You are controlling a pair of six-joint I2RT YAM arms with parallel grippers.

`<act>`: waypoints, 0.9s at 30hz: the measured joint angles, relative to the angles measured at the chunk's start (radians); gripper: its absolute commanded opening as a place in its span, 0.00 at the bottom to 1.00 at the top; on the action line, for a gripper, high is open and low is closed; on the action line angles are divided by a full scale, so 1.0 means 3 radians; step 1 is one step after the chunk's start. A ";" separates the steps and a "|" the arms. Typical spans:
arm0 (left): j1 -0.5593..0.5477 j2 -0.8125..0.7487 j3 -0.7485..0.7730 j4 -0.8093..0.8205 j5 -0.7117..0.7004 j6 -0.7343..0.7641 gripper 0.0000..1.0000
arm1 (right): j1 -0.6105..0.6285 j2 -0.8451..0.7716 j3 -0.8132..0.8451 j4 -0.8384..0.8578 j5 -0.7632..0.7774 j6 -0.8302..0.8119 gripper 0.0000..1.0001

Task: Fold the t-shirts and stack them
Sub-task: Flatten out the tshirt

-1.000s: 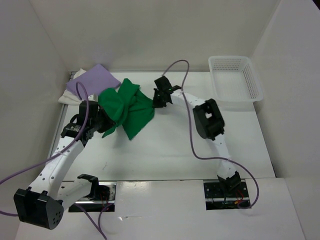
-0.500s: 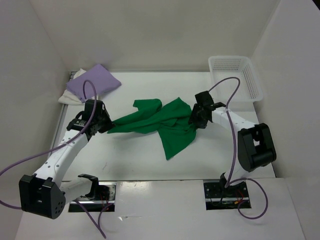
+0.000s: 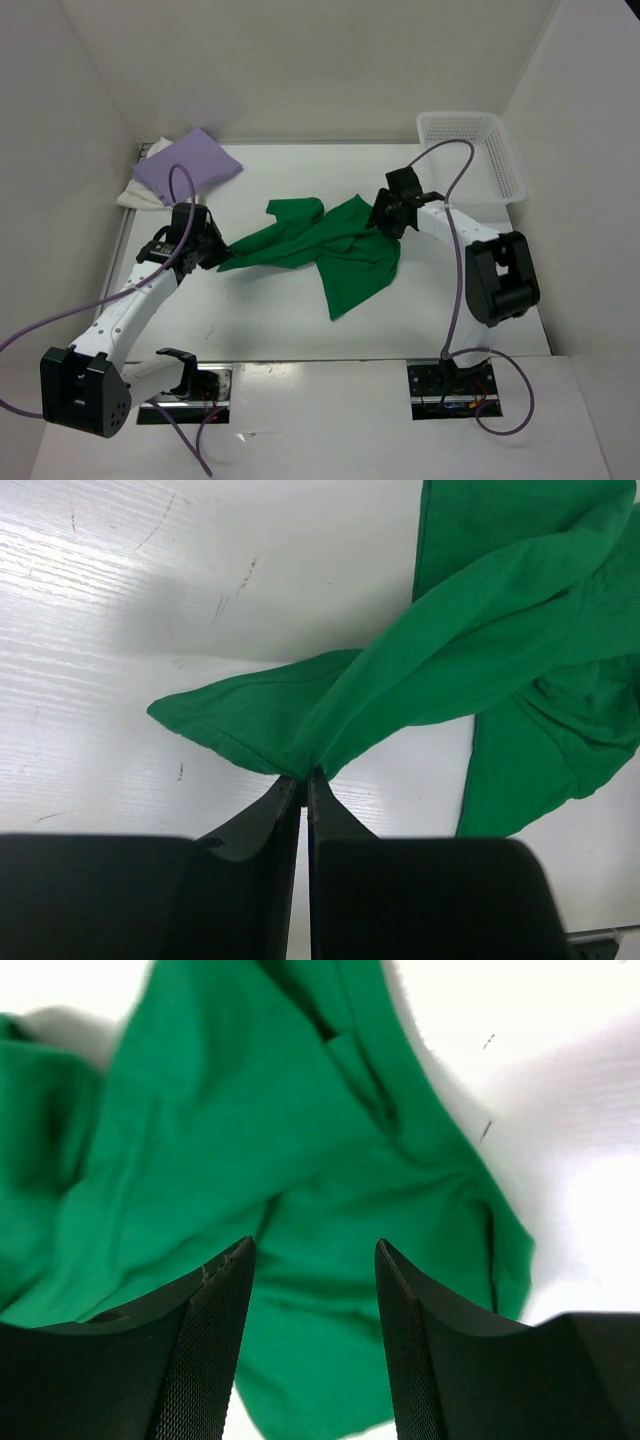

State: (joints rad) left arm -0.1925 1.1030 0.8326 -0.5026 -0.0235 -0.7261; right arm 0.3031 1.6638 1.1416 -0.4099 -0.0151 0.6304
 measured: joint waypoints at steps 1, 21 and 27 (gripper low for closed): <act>0.0000 0.0000 -0.0006 0.0013 0.0010 -0.0020 0.10 | 0.0000 0.0111 0.0031 0.0008 -0.0001 -0.0001 0.57; 0.0000 0.0175 -0.0008 0.0248 0.0086 -0.0038 0.10 | 0.0000 0.0830 0.0454 0.0099 0.0141 -0.0188 0.44; 0.0000 0.0312 0.0079 0.0295 0.0089 -0.0038 0.10 | 0.0000 0.0926 0.0553 0.0075 0.0113 -0.0211 0.00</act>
State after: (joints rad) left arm -0.1925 1.1965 0.8562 -0.4141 0.0032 -0.7376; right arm 0.3031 1.9415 1.3075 -0.3874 0.0189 0.5671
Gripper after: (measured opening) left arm 0.102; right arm 0.084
